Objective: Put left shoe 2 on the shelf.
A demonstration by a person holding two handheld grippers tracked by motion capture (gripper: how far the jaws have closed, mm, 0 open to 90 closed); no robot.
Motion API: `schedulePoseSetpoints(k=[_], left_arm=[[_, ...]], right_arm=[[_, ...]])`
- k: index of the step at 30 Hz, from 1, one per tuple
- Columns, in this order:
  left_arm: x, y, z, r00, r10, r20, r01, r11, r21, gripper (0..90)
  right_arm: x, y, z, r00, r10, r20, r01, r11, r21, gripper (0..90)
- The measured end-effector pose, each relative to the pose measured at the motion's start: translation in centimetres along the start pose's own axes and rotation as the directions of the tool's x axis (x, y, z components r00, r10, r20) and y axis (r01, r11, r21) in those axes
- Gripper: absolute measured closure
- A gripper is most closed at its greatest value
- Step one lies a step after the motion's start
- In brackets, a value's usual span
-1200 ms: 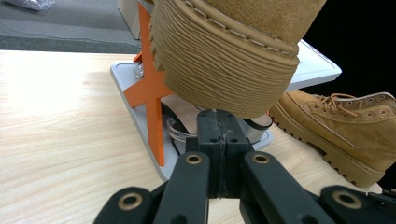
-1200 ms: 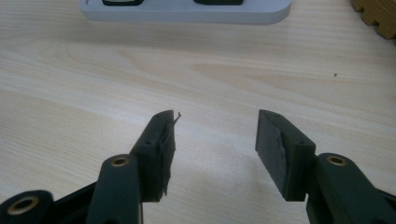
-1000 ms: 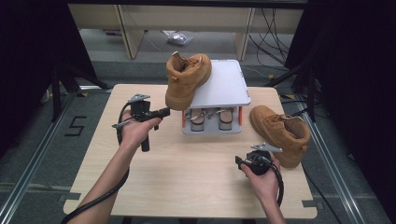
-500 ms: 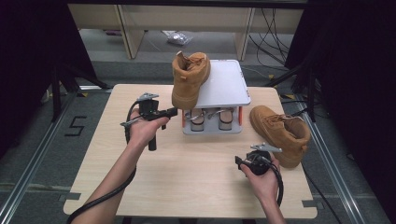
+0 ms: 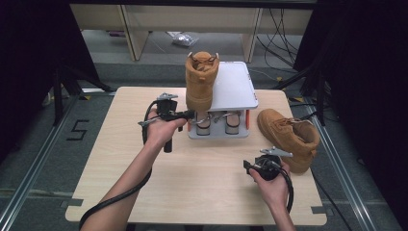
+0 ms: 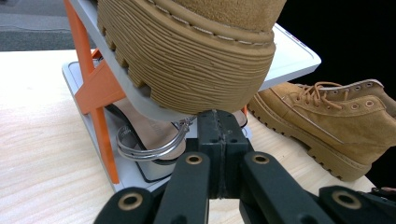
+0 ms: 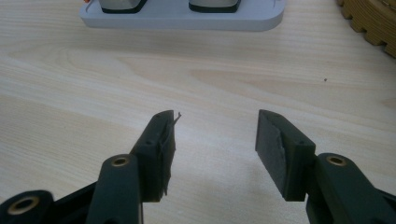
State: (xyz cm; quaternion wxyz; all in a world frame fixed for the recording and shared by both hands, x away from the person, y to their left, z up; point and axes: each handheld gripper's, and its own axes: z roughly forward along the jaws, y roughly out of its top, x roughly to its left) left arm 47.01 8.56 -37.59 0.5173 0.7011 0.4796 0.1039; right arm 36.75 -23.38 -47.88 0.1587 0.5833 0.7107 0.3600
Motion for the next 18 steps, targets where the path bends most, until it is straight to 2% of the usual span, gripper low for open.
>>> schedulePoseSetpoints(k=[4, 5, 7, 8, 9, 10, 13, 14, 16, 18], left_arm=[[0.02, 0.17, 0.24, 1.0, -0.006, 0.004, 0.006, 0.9999, 0.01, 89.8], [0.01, 0.18, 0.29, 1.0, -0.005, 0.004, 0.005, 1.0, 0.009, 89.8], [0.12, 0.18, 0.26, 1.0, -0.009, 0.003, 0.009, 0.9999, 0.009, 89.8], [0.18, 0.16, 0.25, 1.0, -0.009, 0.003, 0.009, 0.9999, 0.007, 89.8], [0.2, 0.14, 0.22, 0.9999, -0.011, -0.003, 0.011, 0.9999, 0.003, 89.8], [0.23, 0.13, 0.2, 1.0, -0.005, -0.006, 0.005, 1.0, 0.005, 89.8], [0.26, -0.01, 0.22, 1.0, -0.008, -0.003, 0.008, 1.0, -0.005, 89.8], [0.25, -0.05, 0.21, 0.9999, -0.01, -0.003, 0.01, 0.9999, -0.005, 89.7], [0.33, -0.13, 0.06, 1.0, 0.004, -0.008, -0.004, 0.9999, -0.009, 89.4], [0.5, -0.31, -0.48, 1.0, 0.008, 0.001, -0.008, 0.9992, -0.04, 87.4]], right_arm=[[-0.06, -0.01, 0.01, 1.0, -0.006, 0.0, 0.006, 1.0, -0.004, 48.2], [-0.32, 0.03, 0.07, 0.9992, -0.039, 0.004, 0.039, 0.9991, -0.016, 48.2], [-0.33, 0.04, 0.03, 0.9992, -0.039, 0.004, 0.039, 0.9991, -0.015, 48.2], [-0.03, -0.03, 0.07, 0.9999, 0.003, -0.014, -0.003, 0.9999, -0.012, 48.2], [-0.03, 0.0, -0.04, 1.0, -0.001, -0.006, 0.001, 1.0, -0.007, 48.2], [-0.32, 0.05, -0.03, 0.9992, -0.041, 0.002, 0.041, 0.999, -0.019, 48.2], [-0.38, 0.03, 0.08, 0.9992, -0.037, -0.013, 0.037, 0.999, -0.027, 48.2], [-0.4, 0.06, -0.08, 0.9991, -0.042, 0.004, 0.043, 0.9989, -0.02, 48.2], [-0.34, 0.08, -0.11, 0.9994, -0.034, -0.002, 0.033, 0.9993, -0.017, 48.1], [-0.44, 0.1, -0.09, 0.9991, -0.038, -0.017, 0.037, 0.999, -0.025, 48.1]])
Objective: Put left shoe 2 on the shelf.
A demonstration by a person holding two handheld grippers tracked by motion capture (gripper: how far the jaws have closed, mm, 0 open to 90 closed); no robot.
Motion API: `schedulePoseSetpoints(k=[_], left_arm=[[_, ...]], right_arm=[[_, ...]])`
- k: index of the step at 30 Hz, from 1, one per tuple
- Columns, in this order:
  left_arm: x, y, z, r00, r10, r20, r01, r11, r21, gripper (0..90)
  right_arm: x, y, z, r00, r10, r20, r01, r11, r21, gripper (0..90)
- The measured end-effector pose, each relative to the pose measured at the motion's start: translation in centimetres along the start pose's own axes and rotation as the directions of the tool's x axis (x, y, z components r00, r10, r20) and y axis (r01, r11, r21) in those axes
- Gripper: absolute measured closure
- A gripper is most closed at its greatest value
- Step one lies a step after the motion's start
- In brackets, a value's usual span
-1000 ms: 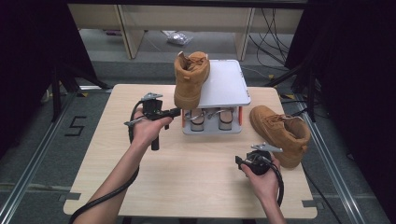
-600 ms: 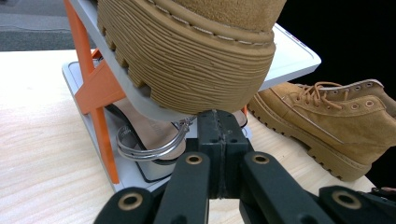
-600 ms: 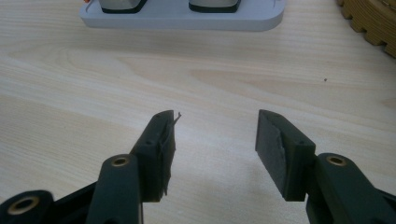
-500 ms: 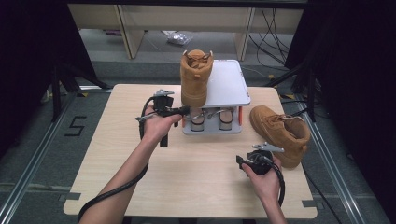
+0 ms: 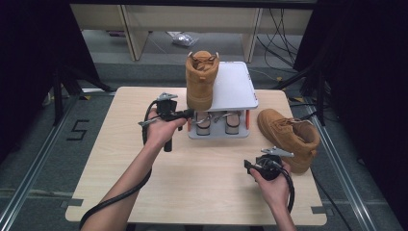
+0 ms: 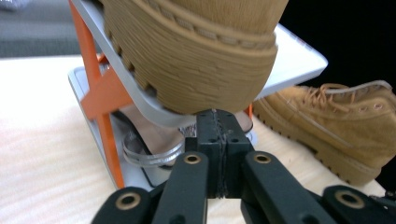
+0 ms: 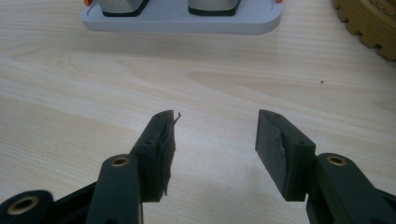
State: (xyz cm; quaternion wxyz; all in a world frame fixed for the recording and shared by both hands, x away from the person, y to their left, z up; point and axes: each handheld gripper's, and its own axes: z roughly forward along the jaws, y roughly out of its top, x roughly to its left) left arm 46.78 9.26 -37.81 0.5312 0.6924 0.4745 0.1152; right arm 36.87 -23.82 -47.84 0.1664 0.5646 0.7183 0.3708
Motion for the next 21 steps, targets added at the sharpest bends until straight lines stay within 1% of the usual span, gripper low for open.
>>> schedulePoseSetpoints(k=[1, 2, 3, 4, 5, 6, 7, 8, 9, 10, 11, 12, 13, 14, 15, 16, 17, 18, 19, 21], left_arm=[[0.1, -0.1, -0.4, 0.9999, 0.007, 0.008, -0.007, 1.0, -0.002, 85.5], [0.2, -0.2, -0.9, 0.9999, 0.013, 0.011, -0.012, 0.9999, -0.01, 83.7], [0.3, -0.4, -1.4, 0.9998, 0.017, 0.013, -0.017, 0.9997, -0.018, 81.9], [0.5, -0.6, -1.9, 0.9998, 0.022, 0.004, -0.022, 0.9996, -0.018, 80.1], [0.5, -0.6, -1.9, 0.9998, 0.022, 0.004, -0.022, 0.9996, -0.018, 78.0], [0.9, -0.9, -2.5, 0.9996, 0.029, 0.002, -0.029, 0.9992, -0.026, 78.0], [1.7, -1.4, -3.3, 0.9996, 0.029, -0.004, -0.029, 0.999, -0.034, 73.1], [1.7, -1.4, -3.3, 0.9996, 0.029, -0.004, -0.029, 0.999, -0.034, 71.5], [2.6, -2.0, -4.2, 0.999, 0.03, -0.032, -0.031, 0.9979, -0.056, 69.4], [3.1, -2.3, -4.6, 0.9979, 0.04, -0.051, -0.043, 0.997, -0.064, 67.3], [3.6, -2.5, -4.9, 0.9972, 0.033, -0.067, -0.038, 0.9962, -0.078, 65.8], [4.0, -2.8, -5.2, 0.9967, 0.01, -0.081, -0.018, 0.9946, -0.102, 65.1], [4.4, -3.0, -5.4, 0.9958, -0.003, -0.091, -0.009, 0.9922, -0.124, 64.4], [4.7, -3.1, -5.6, 0.9946, -0.008, -0.104, -0.006, 0.9914, -0.131, 63.9], [4.9, -3.2, -5.7, 0.9942, -0.01, -0.107, -0.004, 0.9915, -0.13, 63.2], [5.2, -3.5, -5.8, 0.9938, -0.018, -0.11, 0.004, 0.9922, -0.125, 61.9], [5.3, -3.6, -5.8, 0.9932, -0.019, -0.114, 0.005, 0.9929, -0.119, 60.8], [5.4, -3.8, -5.9, 0.9927, -0.021, -0.119, 0.007, 0.993, -0.118, 59.7], [5.5, -4.0, -5.9, 0.9926, -0.021, -0.12, 0.007, 0.9932, -0.116, 58.9], [5.6, -4.3, -6.2, 0.9912, -0.01, -0.132, -0.005, 0.9937, -0.112, 58.3]], right_arm=[[0.0, 0.1, -0.1, 1.0, 0.007, 0.006, -0.007, 1.0, 0.002, 48.1], [-0.1, 0.1, -0.2, 1.0, 0.002, 0.003, -0.002, 0.9999, -0.01, 48.1], [-0.1, 0.1, -0.2, 0.9999, 0.009, 0.007, -0.009, 0.9999, -0.007, 48.0], [0.2, 0.2, -0.5, 0.999, 0.041, 0.017, -0.042, 0.9991, 0.012, 47.9], [-0.2, 0.2, -0.4, 0.9997, -0.001, 0.024, 0.001, 1.0, -0.002, 47.9], [-0.2, 0.2, -0.4, 0.9997, -0.001, 0.024, 0.001, 1.0, -0.002, 47.9], [-0.1, 0.3, -0.6, 0.9988, 0.048, 0.008, -0.048, 0.9988, -0.003, 47.7], [-0.1, 0.3, -0.6, 0.9988, 0.048, 0.008, -0.048, 0.9988, -0.003, 47.7], [-0.7, 0.5, -0.7, 0.9998, 0.006, 0.016, -0.006, 0.9998, -0.021, 47.6], [-0.7, 0.6, -0.9, 0.9997, 0.016, 0.016, -0.016, 0.9998, -0.016, 47.5], [-0.8, 0.6, -1.0, 0.9998, 0.014, 0.014, -0.014, 0.9995, -0.027, 47.3], [-0.9, 0.7, -1.2, 0.9996, 0.017, 0.025, -0.016, 0.9996, -0.024, 47.1], [-1.0, 0.8, -1.3, 0.9996, 0.019, 0.021, -0.018, 0.9993, -0.032, 46.8], [-1.2, 0.8, -1.4, 0.9993, 0.017, 0.032, -0.016, 0.9995, -0.027, 46.7], [-1.1, 0.7, -1.4, 0.9986, 0.047, 0.024, -0.046, 0.998, -0.043, 46.7], [-1.0, 0.8, -1.5, 0.9975, 0.059, 0.039, -0.058, 0.9979, -0.028, 46.7], [-1.2, 0.7, -1.6, 0.9976, 0.062, 0.032, -0.061, 0.9977, -0.03, 46.7], [-1.4, 0.7, -1.6, 0.9984, 0.045, 0.033, -0.044, 0.9985, -0.032, 46.7], [-1.2, 0.7, -1.8, 0.9958, 0.078, 0.049, -0.077, 0.9969, -0.019, 46.6], [-1.3, 0.7, -1.8, 0.9967, 0.067, 0.046, -0.066, 0.9974, -0.029, 46.5]])
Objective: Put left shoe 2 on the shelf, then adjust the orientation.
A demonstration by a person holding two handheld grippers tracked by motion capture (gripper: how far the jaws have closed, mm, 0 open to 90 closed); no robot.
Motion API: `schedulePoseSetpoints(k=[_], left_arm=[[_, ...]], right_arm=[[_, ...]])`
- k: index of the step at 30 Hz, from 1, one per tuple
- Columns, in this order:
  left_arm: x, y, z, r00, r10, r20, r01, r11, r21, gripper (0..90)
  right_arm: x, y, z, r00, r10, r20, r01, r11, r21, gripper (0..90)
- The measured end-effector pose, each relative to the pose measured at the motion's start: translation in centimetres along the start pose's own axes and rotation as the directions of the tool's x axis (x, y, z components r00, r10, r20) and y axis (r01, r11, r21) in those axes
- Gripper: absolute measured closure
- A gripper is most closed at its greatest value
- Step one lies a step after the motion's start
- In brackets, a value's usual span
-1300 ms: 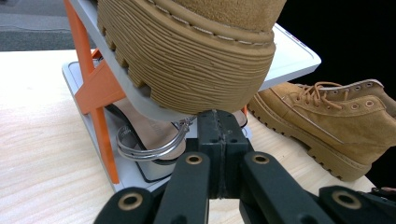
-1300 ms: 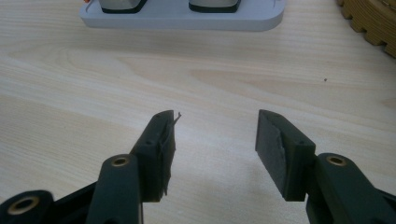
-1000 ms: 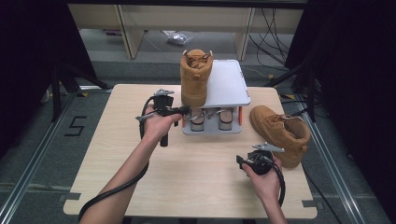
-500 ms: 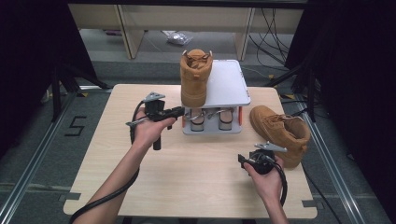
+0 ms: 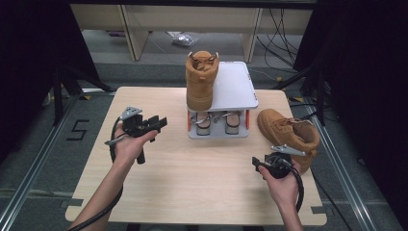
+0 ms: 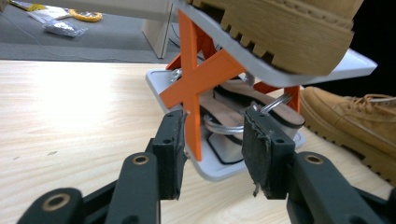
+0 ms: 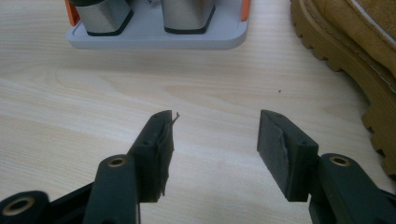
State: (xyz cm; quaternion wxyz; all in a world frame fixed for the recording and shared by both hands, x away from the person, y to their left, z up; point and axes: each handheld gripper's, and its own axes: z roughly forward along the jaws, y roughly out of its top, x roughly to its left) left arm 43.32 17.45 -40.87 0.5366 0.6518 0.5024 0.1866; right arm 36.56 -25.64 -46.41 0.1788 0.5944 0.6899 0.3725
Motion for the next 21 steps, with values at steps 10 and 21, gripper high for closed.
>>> schedulePoseSetpoints(k=[10, 21], left_arm=[[1.2, -1.4, -1.2, 0.9997, -0.018, -0.014, 0.018, 0.9998, -0.002, 55.0], [1.6, -3.1, -1.8, 0.9993, -0.017, -0.034, 0.018, 0.9998, 0.01, 54.4]], right_arm=[[-0.1, 1.6, -0.5, 0.9997, -0.022, -0.011, 0.022, 0.9997, 0.008, 46.9], [-1.5, 4.8, -2.2, 0.9966, -0.082, -0.003, 0.082, 0.9963, 0.024, 57.7]])
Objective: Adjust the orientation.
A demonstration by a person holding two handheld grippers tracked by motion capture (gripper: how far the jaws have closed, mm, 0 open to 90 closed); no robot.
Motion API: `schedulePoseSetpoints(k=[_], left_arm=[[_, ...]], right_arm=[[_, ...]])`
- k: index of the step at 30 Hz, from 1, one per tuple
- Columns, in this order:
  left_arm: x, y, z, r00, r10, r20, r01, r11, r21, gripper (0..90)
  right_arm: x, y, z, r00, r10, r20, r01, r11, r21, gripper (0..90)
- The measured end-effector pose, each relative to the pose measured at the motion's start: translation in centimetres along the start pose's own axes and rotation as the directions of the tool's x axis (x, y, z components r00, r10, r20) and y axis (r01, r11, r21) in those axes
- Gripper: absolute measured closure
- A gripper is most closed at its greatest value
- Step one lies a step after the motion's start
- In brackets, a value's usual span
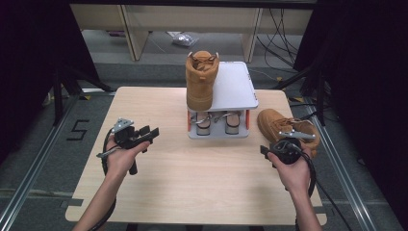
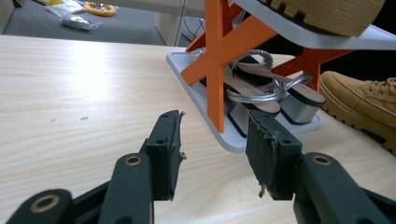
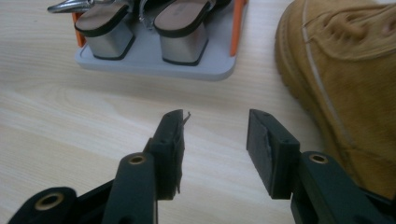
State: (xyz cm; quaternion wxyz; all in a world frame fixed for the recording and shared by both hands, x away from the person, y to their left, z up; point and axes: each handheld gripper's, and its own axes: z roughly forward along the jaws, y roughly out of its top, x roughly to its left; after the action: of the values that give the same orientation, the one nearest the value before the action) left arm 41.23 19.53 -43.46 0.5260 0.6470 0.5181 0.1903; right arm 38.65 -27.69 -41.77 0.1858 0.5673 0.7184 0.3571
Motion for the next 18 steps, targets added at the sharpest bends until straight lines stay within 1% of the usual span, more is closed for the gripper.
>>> schedulePoseSetpoints(k=[1, 3, 4, 5, 6, 7, 8, 9, 10, 11, 13, 14, 16, 17, 18], left_arm=[[0.0, -0.2, 0.0, 1.0, 0.0, 0.001, 0.0, 1.0, 0.003, 54.4], [0.1, -0.5, 0.0, 1.0, -0.002, 0.0, 0.002, 0.9999, 0.011, 54.4], [0.1, -0.7, -0.1, 1.0, -0.003, 0.001, 0.003, 0.9999, 0.012, 54.4], [0.0, -0.8, -0.1, 1.0, 0.001, 0.004, -0.001, 0.9999, 0.012, 54.5], [0.0, -0.8, -0.1, 1.0, 0.001, 0.004, -0.001, 0.9999, 0.012, 54.5], [0.1, -1.0, -0.3, 1.0, -0.001, 0.005, 0.001, 0.9999, 0.011, 54.5], [0.1, -1.0, -0.3, 1.0, -0.002, 0.006, 0.002, 1.0, 0.009, 54.5], [0.1, -1.1, -0.4, 1.0, -0.006, 0.003, 0.006, 0.9999, 0.009, 54.5], [0.2, -1.2, -0.4, 1.0, -0.005, 0.0, 0.005, 0.9999, 0.009, 54.6], [0.2, -1.3, -0.4, 1.0, -0.008, 0.0, 0.008, 0.9999, 0.008, 54.6], [0.3, -1.3, -0.4, 0.9999, -0.01, 0.001, 0.01, 0.9999, 0.012, 54.7], [0.3, -1.3, -0.4, 1.0, -0.009, -0.001, 0.009, 0.9999, 0.013, 54.6], [0.4, -1.3, -0.3, 1.0, -0.01, 0.0, 0.01, 0.9999, 0.014, 54.6], [0.4, -1.3, -0.3, 0.9999, -0.009, 0.007, 0.009, 0.9999, 0.013, 54.6], [0.4, -1.3, -0.3, 1.0, -0.009, 0.002, 0.009, 0.9998, 0.016, 54.6]], right_arm=[[0.1, 0.2, -0.3, 0.9997, 0.024, -0.004, -0.024, 0.9997, -0.003, 58.2], [-0.2, 0.6, -0.9, 0.9996, 0.027, 0.008, -0.027, 0.9995, -0.014, 58.7], [-0.7, 0.9, -1.1, 0.9998, -0.013, 0.013, 0.014, 0.9995, -0.029, 58.9], [-0.8, 1.1, -1.5, 0.9997, -0.013, 0.023, 0.013, 0.9996, -0.023, 59.2], [-0.8, 1.1, -1.5, 0.9997, -0.013, 0.023, 0.013, 0.9996, -0.023, 59.2], [-1.1, 1.6, -2.3, 0.9994, -0.009, 0.034, 0.011, 0.9991, -0.041, 59.9], [-1.0, 1.8, -2.8, 0.9984, 0.02, 0.052, -0.018, 0.9991, -0.038, 59.9], [-1.1, 2.0, -3.0, 0.9982, 0.025, 0.054, -0.023, 0.9985, -0.05, 60.1], [-1.7, 2.3, -3.3, 0.9983, -0.002, 0.058, 0.006, 0.9976, -0.069, 60.3], [-2.0, 2.6, -3.7, 0.9977, 0.002, 0.068, 0.004, 0.997, -0.078, 60.4], [-2.6, 3.0, -4.3, 0.9945, -0.002, 0.105, 0.01, 0.9964, -0.084, 60.2], [-2.7, 3.2, -4.5, 0.9928, 0.037, 0.114, -0.028, 0.9964, -0.08, 59.9], [-3.2, 3.4, -4.6, 0.9891, 0.036, 0.142, -0.024, 0.9959, -0.088, 58.6], [-3.6, 3.5, -4.6, 0.9881, 0.026, 0.152, -0.014, 0.9966, -0.081, 57.7], [-4.3, 3.7, -4.6, 0.9862, -0.01, 0.165, 0.023, 0.9969, -0.075, 56.6]])
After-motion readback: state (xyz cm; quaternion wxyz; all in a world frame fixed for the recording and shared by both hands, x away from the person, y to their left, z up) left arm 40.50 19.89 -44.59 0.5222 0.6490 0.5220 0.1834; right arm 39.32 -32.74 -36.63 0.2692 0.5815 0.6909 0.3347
